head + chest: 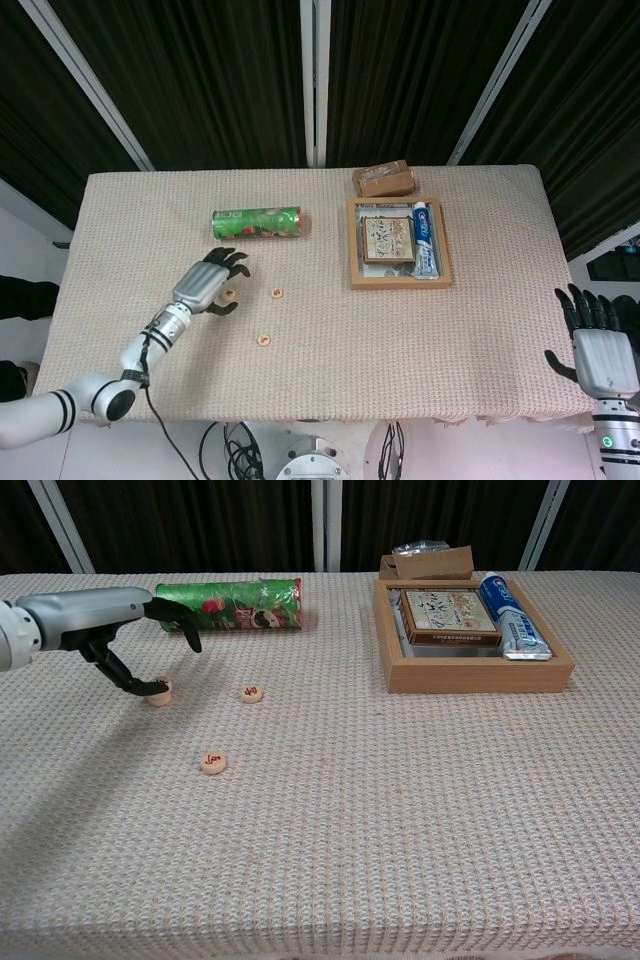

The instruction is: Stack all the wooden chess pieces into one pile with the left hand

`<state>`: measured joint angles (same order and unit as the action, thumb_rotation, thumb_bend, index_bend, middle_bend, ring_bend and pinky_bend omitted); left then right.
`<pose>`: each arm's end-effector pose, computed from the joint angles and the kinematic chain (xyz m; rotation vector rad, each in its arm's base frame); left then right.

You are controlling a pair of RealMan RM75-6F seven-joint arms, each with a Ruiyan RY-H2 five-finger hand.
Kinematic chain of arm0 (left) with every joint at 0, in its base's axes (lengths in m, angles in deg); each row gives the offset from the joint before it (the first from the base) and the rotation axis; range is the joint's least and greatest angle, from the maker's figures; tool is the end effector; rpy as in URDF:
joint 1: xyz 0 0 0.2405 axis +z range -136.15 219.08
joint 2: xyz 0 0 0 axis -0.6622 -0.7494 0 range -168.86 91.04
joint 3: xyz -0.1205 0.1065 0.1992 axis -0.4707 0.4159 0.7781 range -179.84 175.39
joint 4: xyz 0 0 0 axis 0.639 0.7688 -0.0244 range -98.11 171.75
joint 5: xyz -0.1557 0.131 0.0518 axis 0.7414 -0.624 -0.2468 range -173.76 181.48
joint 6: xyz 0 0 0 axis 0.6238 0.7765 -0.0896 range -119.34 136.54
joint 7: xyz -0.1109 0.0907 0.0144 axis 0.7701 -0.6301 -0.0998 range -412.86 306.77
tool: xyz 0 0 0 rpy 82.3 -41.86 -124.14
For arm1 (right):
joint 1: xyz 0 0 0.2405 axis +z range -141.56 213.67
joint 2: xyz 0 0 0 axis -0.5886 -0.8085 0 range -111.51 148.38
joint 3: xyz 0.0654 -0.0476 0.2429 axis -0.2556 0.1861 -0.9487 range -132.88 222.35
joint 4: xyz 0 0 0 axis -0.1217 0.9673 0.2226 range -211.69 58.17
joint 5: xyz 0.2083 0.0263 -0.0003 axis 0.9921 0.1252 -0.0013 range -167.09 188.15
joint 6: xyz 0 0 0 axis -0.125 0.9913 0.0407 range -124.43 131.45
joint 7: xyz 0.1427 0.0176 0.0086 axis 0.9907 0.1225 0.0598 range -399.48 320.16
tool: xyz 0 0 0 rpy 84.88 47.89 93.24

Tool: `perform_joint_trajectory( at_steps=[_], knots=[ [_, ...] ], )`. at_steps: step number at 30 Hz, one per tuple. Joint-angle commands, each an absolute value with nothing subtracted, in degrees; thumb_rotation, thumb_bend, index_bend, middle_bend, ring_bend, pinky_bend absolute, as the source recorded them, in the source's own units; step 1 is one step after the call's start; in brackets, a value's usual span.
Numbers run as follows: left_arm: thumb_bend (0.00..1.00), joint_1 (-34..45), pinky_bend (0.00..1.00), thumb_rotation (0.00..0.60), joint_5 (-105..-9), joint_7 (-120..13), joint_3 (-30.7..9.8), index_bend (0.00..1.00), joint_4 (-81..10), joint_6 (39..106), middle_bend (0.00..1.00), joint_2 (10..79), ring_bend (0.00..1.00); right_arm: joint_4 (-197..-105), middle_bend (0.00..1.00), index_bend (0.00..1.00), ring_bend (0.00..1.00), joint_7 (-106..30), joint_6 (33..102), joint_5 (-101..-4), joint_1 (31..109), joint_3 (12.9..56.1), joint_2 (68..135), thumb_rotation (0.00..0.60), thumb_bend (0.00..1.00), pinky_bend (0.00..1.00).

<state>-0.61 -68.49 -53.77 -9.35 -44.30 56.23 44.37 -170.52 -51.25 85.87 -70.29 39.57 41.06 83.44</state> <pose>-0.1796 0.3475 -0.0018 -1.9467 -1.1035 -0.9198 -0.3221 -0.1754 0.1519 1.3765 -0.8641 0.7032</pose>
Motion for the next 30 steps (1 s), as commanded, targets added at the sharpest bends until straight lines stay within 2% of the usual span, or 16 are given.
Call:
perform_joint_trajectory(
  at_steps=[1, 5, 9, 14, 17, 22, 30],
  knots=[
    [0.28, -0.4, 0.01, 0.6, -69.5, -55.5, -9.1, 0.29, -50.6, 57.4, 0.08, 41.4, 0.0, -170.5, 0.0, 0.0, 0.0, -51.2, 86.0, -70.4, 39.6, 41.1, 83.5, 0.6, 0.16, 0.0],
    [0.28, 0.9, 0.01, 0.6, -70.7, -57.6, -6.9, 0.34, -56.8, 58.4, 0.08, 38.6, 0.0, -170.4, 0.0, 0.0, 0.0, -50.9, 85.8, -70.3, 39.6, 41.1, 83.5, 0.6, 0.16, 0.0],
    [0.28, 2.8, 0.01, 0.6, -73.7, -59.1, -4.0, 0.35, -58.5, 60.6, 0.08, 38.9, 0.0, -170.3, 0.0, 0.0, 0.0, -50.7, 85.9, -70.8, 39.8, 41.1, 83.7, 0.6, 0.16, 0.0],
    [0.28, 5.0, 0.01, 0.6, -81.8, -58.6, -0.7, 0.35, -52.5, 65.8, 0.08, 44.1, 0.0, -170.3, 0.0, 0.0, 0.0, -50.9, 86.2, -70.9, 39.6, 41.2, 83.8, 0.6, 0.16, 0.0],
    [0.28, 5.3, 0.01, 0.6, -84.0, -57.1, 0.7, 0.35, -49.1, 66.2, 0.08, 46.2, 0.0, -170.4, 0.0, 0.0, 0.0, -51.0, 86.4, -70.9, 39.4, 41.3, 83.8, 0.6, 0.16, 0.0],
    [0.28, 5.7, 0.01, 0.6, -84.0, -54.5, 1.2, 0.34, -48.1, 65.7, 0.08, 47.3, 0.0, -170.4, 0.0, 0.0, 0.0, -51.1, 86.6, -70.6, 39.2, 41.3, 83.7, 0.6, 0.16, 0.0],
    [0.28, 5.4, 0.01, 0.6, -83.8, -52.5, 0.0, 0.34, -44.9, 65.5, 0.08, 49.8, 0.0, -170.4, 0.0, 0.0, 0.0, -51.3, 86.2, -70.6, 39.3, 41.4, 83.8, 0.6, 0.16, 0.0]
  ],
)
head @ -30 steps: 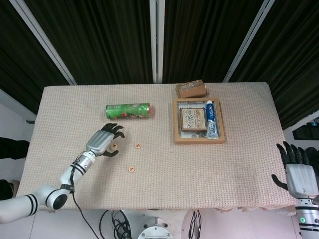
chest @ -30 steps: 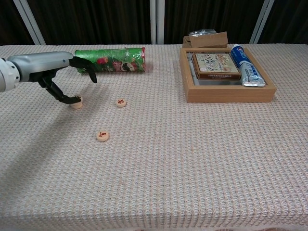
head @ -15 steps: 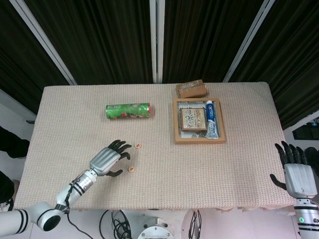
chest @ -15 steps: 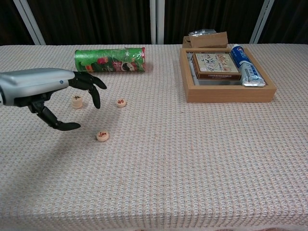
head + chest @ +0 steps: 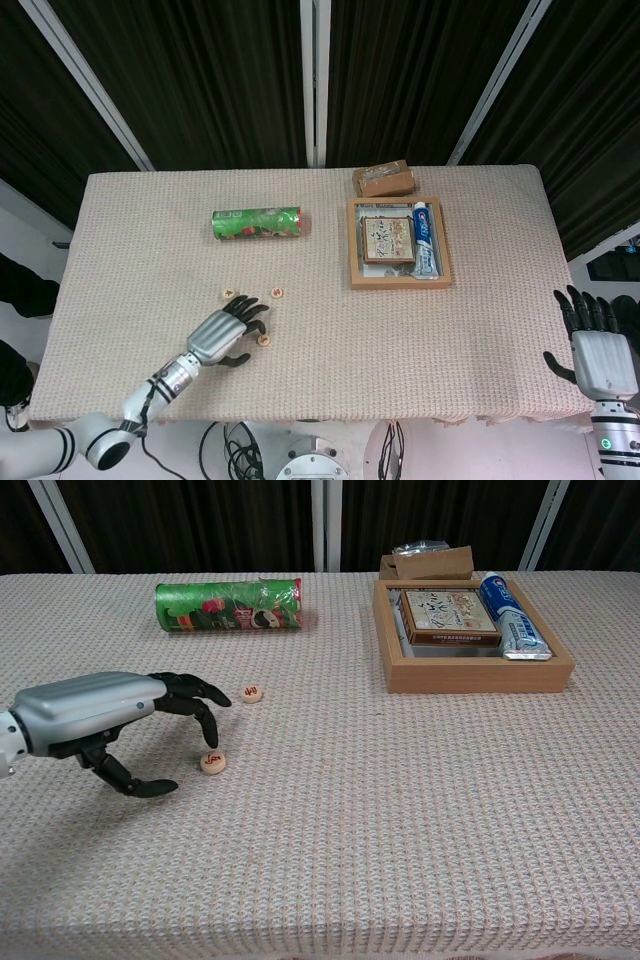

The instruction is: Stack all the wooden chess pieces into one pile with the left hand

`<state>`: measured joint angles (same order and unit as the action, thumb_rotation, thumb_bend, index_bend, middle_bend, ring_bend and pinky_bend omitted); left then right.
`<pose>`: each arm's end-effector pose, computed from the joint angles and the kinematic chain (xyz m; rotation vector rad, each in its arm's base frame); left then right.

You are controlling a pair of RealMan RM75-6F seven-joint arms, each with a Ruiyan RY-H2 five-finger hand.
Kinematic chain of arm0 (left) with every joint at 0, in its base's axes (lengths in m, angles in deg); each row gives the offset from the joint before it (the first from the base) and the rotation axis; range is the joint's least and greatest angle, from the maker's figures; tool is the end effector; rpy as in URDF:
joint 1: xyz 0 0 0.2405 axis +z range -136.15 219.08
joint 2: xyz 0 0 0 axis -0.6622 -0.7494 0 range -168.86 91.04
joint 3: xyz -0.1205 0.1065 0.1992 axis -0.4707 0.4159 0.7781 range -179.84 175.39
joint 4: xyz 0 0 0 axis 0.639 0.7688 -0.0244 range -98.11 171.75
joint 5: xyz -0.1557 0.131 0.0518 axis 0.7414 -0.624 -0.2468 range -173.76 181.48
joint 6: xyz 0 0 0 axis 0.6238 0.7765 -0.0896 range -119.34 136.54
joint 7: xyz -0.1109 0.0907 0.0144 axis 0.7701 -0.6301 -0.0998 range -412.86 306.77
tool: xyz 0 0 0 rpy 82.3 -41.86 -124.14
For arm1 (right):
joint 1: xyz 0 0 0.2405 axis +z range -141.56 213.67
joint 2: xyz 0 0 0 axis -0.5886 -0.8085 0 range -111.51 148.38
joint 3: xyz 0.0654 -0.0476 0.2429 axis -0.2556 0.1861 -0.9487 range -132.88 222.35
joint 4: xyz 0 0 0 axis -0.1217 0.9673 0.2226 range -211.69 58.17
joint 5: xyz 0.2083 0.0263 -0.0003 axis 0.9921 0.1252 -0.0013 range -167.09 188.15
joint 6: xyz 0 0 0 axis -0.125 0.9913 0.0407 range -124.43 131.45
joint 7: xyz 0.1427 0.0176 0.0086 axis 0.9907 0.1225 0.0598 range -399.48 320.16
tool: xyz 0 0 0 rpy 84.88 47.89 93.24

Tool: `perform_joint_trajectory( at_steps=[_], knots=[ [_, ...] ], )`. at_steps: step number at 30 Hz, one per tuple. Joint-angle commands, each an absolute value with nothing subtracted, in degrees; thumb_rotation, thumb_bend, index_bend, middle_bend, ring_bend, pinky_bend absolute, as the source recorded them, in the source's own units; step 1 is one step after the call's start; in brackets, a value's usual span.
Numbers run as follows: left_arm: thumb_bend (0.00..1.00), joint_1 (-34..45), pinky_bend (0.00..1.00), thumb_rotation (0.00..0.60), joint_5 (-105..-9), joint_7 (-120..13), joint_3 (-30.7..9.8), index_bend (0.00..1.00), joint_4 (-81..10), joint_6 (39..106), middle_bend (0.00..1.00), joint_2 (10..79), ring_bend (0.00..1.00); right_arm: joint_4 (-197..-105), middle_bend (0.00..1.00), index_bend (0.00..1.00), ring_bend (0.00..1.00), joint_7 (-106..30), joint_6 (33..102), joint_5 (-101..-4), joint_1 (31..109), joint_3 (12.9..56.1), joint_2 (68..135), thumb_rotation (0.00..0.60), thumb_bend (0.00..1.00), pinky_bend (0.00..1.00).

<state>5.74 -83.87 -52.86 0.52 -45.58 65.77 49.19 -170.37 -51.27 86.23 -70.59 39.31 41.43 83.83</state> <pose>-0.1878 0.2670 -0.0398 -2.1389 -1.0297 -0.9911 -0.3223 -0.1727 0.1496 1.3776 -0.8672 0.7041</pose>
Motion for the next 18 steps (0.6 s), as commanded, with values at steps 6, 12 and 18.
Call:
perform_joint_trajectory(
  at_steps=[6, 12, 18],
  knots=[
    [0.28, 3.9, 0.02, 0.6, -82.3, -51.9, -1.1, 0.34, -44.0, 62.4, 0.08, 51.0, 0.0, -170.3, 0.0, 0.0, 0.0, -51.0, 86.2, -70.2, 39.2, 41.3, 83.7, 0.6, 0.16, 0.0],
    [0.28, 3.1, 0.02, 0.6, -81.1, -51.9, -2.0, 0.36, -42.3, 61.0, 0.08, 52.7, 0.0, -169.9, 0.0, 0.0, 0.0, -50.3, 86.2, -70.0, 39.0, 41.4, 83.5, 0.6, 0.16, 0.0],
    [0.28, 2.8, 0.01, 0.6, -80.3, -53.2, -2.4, 0.42, -42.0, 60.8, 0.09, 52.8, 0.0, -169.3, 0.0, 0.0, 0.0, -49.6, 86.1, -69.9, 38.9, 41.4, 83.5, 0.6, 0.16, 0.0]
  ],
)
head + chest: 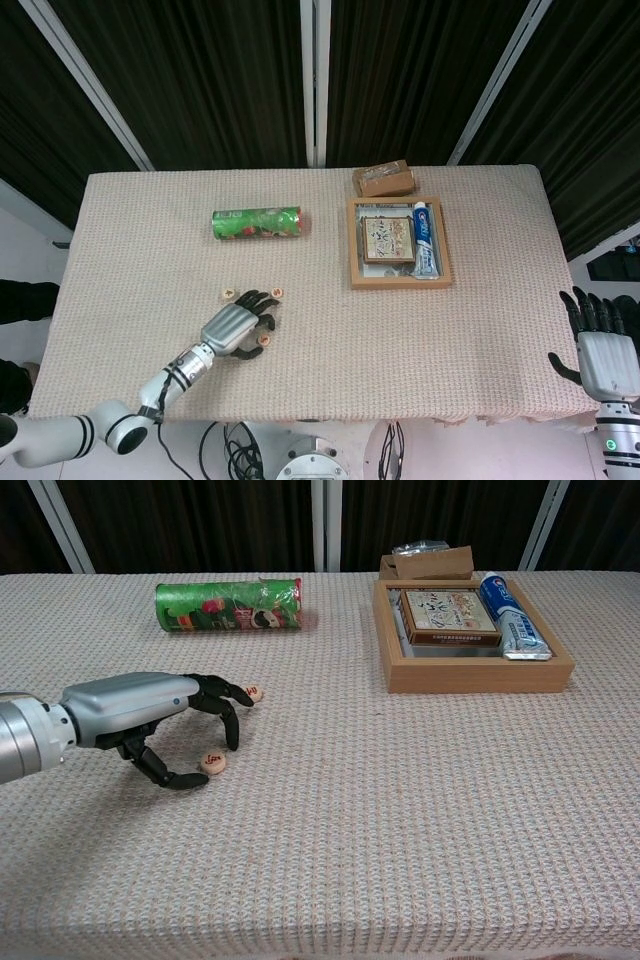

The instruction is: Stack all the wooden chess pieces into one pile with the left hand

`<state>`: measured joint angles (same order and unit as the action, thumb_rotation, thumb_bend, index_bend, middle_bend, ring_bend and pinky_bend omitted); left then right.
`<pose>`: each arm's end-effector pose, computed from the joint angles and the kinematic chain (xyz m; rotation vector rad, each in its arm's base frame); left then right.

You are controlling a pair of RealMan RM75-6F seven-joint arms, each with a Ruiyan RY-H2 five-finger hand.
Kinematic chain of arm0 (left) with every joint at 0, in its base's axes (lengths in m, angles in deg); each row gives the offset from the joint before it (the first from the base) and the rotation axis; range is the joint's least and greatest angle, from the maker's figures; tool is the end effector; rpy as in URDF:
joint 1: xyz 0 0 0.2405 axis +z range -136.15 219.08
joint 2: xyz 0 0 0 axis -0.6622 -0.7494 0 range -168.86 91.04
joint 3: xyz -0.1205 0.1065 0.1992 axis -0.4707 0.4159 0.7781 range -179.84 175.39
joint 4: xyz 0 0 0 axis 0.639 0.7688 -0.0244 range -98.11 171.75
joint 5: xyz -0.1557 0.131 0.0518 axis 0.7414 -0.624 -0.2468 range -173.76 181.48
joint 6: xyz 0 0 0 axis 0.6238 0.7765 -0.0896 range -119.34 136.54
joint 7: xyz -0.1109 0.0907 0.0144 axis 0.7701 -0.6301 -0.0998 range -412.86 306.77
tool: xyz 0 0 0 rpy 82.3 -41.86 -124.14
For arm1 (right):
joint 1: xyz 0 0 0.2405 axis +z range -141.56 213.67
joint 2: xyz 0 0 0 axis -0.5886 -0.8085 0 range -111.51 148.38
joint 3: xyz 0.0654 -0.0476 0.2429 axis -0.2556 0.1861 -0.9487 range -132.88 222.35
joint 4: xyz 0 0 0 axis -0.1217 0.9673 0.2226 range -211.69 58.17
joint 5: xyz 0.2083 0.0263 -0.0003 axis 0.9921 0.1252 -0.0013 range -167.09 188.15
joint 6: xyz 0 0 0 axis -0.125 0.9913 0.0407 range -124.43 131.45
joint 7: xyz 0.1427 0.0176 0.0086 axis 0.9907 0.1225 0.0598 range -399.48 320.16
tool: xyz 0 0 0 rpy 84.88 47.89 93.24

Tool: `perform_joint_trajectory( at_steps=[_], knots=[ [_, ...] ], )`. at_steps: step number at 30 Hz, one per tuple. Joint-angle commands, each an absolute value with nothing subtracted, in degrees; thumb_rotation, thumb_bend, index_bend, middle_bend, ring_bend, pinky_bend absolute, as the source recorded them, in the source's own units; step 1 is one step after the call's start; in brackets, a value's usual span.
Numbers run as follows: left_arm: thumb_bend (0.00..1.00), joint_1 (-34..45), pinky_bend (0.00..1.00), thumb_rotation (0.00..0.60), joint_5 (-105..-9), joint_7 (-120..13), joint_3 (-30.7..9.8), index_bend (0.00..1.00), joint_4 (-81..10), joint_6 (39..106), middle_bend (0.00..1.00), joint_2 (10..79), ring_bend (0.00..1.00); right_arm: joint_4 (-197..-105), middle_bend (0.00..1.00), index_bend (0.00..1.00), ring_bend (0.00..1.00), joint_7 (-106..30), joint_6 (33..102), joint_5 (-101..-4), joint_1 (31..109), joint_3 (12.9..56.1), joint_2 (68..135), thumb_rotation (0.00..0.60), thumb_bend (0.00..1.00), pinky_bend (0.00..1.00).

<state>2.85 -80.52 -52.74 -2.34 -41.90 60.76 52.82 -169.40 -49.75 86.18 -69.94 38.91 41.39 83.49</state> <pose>-0.1762 0.2863 -0.0593 -2.1461 -1.0618 -0.9597 -0.3289 -0.1706 0.1539 1.3590 -0.8785 0.6962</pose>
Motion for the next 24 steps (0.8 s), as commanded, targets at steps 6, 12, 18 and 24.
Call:
perform_joint_trajectory(
  at_steps=[6, 12, 18, 24],
  knots=[
    [0.28, 2.8, 0.0, 0.6, -79.6, -54.2, -2.4, 0.45, -42.2, 60.3, 0.09, 52.9, 0.0, -169.0, 0.0, 0.0, 0.0, -49.2, 86.0, -70.0, 39.0, 41.3, 83.6, 0.6, 0.16, 0.0],
    [0.28, 2.7, 0.0, 0.6, -79.4, -54.8, -2.6, 0.47, -42.3, 60.5, 0.09, 52.9, 0.0, -169.0, 0.0, 0.0, 0.0, -49.0, 86.1, -70.0, 38.9, 41.3, 83.4, 0.6, 0.16, 0.0],
    [0.28, 2.8, 0.0, 0.6, -79.2, -54.7, -2.7, 0.49, -42.8, 60.6, 0.09, 52.3, 0.0, -169.1, 0.0, 0.0, 0.0, -49.0, 86.1, -70.1, 39.0, 41.3, 83.5, 0.6, 0.16, 0.0],
    [0.28, 2.9, 0.0, 0.6, -79.1, -54.1, -3.4, 0.49, -44.7, 61.5, 0.1, 50.3, 0.0, -169.2, 0.0, 0.0, 0.0, -49.2, 86.2, -70.4, 39.0, 41.3, 83.4, 0.6, 0.16, 0.0]
  ],
)
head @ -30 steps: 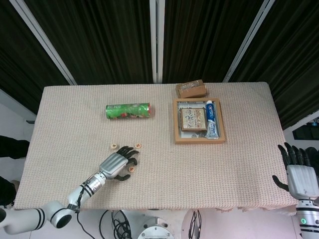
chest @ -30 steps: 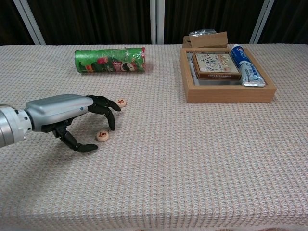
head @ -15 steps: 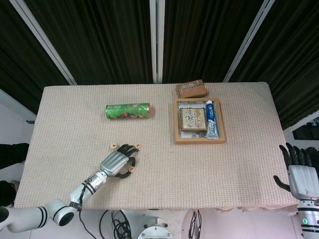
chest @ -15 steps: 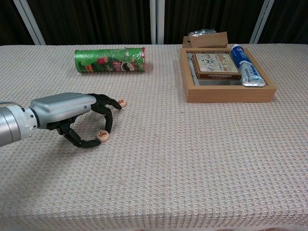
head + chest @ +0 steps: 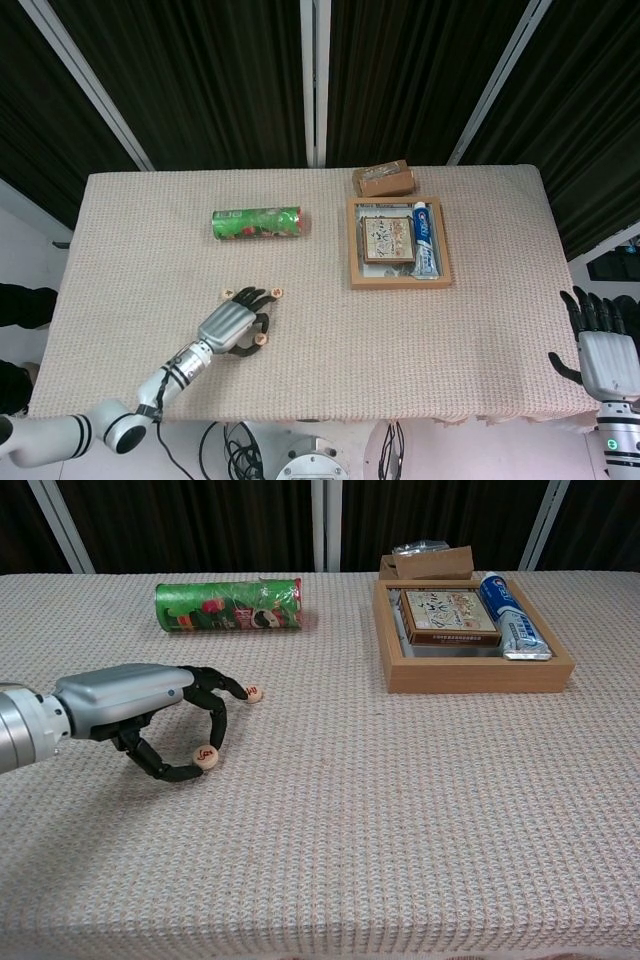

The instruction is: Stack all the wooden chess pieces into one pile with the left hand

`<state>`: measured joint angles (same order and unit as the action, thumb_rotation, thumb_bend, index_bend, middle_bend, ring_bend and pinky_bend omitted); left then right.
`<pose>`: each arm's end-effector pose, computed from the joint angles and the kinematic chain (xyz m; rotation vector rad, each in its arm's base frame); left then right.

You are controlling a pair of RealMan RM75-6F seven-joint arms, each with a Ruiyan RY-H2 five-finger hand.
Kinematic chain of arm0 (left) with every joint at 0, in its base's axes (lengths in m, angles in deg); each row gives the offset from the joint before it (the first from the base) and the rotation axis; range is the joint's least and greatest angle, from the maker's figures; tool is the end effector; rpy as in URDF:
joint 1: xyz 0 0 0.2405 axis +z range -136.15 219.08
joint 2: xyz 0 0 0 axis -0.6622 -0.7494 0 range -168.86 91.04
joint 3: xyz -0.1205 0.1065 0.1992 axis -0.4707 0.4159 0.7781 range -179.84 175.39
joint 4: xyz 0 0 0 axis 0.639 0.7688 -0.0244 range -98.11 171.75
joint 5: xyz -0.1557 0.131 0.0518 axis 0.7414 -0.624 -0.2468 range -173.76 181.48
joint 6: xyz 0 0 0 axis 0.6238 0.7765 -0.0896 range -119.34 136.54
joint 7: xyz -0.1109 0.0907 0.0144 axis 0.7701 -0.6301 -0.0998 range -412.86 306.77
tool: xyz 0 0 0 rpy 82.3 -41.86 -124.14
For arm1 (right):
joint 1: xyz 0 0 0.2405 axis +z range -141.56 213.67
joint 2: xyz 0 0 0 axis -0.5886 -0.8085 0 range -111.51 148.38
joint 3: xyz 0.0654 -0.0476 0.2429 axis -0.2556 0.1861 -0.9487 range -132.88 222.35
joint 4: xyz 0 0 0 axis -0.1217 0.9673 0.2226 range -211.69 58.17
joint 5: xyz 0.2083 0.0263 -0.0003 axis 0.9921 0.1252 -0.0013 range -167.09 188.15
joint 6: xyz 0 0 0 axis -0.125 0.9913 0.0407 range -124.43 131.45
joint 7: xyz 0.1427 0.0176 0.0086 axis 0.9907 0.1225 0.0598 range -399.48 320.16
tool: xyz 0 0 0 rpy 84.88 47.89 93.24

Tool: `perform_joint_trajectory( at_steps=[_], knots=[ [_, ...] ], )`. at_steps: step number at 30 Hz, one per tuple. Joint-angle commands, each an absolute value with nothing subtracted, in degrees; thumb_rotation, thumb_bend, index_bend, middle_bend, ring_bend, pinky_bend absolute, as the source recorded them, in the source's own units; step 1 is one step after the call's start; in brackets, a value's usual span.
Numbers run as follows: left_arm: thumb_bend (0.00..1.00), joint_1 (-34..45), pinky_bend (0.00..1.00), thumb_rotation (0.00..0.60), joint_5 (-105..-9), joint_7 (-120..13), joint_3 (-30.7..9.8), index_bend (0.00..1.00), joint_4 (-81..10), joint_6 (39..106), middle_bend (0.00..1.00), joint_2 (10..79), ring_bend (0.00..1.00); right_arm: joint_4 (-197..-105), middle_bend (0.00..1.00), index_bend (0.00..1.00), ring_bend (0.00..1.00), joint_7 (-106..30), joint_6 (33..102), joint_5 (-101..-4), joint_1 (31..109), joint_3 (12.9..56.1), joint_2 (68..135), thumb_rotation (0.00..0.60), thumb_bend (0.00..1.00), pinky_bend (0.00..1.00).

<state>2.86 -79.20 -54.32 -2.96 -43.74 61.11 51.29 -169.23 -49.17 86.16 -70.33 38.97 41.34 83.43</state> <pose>-0.1750 0.2896 -0.0504 -2.1245 -1.0500 -0.9604 -0.3285 -0.1713 0.1543 1.3620 -0.8786 0.7058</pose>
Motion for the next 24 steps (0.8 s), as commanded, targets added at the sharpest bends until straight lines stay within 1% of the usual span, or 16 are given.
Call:
perform_joint_trajectory(
  at_steps=[1, 6, 9, 13, 19, 24],
  knots=[
    [0.28, 2.8, 0.0, 0.6, -79.0, -54.1, -3.7, 0.49, -45.6, 61.7, 0.1, 49.5, 0.0, -169.3, 0.0, 0.0, 0.0, -49.1, 86.3, -70.4, 39.0, 41.3, 83.4, 0.6, 0.16, 0.0],
    [0.28, 2.3, 0.01, 0.6, -77.1, -54.7, -5.6, 0.49, -49.2, 61.5, 0.1, 45.4, 0.0, -169.2, 0.0, 0.0, 0.0, -49.0, 86.4, -70.8, 39.0, 41.3, 83.5, 0.6, 0.16, 0.0],
    [0.28, 1.6, 0.01, 0.6, -74.3, -55.9, -7.0, 0.49, -51.0, 60.0, 0.11, 42.7, 0.0, -168.9, 0.0, 0.0, 0.0, -48.3, 87.0, -71.6, 39.1, 41.2, 84.0, 0.6, 0.16, 0.0],
    [0.28, 0.8, 0.01, 0.6, -71.0, -56.2, -8.6, 0.49, -51.4, 58.3, 0.12, 40.9, 0.0, -168.3, 0.0, 0.0, 0.0, -47.9, 87.6, -72.5, 39.1, 41.3, 84.3, 0.6, 0.16, 0.0],
    [0.28, -0.5, 0.01, 0.6, -66.9, -56.5, -10.3, 0.49, -48.9, 56.1, 0.12, 40.7, 0.0, -168.1, 0.0, 0.0, 0.0, -47.7, 87.5, -72.6, 39.0, 41.5, 84.4, 0.6, 0.16, 0.0],
    [0.28, -1.2, 0.01, 0.6, -64.4, -56.5, -10.5, 0.48, -46.7, 54.4, 0.13, 41.4, 0.0, -167.9, 0.0, 0.0, 0.0, -47.4, 87.3, -72.3, 38.9, 41.5, 84.3, 0.6, 0.16, 0.0]
  ],
)
